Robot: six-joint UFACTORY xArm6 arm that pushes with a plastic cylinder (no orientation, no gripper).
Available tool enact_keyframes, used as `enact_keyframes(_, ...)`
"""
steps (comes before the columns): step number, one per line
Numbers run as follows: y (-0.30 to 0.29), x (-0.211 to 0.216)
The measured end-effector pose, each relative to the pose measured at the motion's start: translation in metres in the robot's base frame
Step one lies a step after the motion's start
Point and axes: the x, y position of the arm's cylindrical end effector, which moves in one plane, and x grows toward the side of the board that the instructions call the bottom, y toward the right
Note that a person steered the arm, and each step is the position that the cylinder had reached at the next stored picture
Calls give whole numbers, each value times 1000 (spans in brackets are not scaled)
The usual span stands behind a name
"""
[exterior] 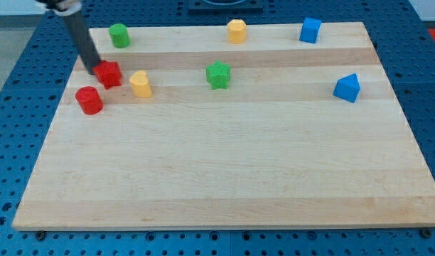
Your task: Move the red star towards the bottom left corner of the board
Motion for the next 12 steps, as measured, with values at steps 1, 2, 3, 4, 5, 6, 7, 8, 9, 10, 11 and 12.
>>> enact_keyframes(1,51,19)
enact_keyframes(2,103,40)
enact_keyframes(3,149,66)
enact_keyframes(4,170,80)
enact_keyframes(5,165,85)
enact_keyframes(6,129,94)
enact_keyframes(7,92,108)
enact_keyframes(8,61,132)
enact_keyframes(9,37,158)
enact_keyframes(10,27,168)
enact_keyframes(11,27,168)
enact_keyframes(12,15,175)
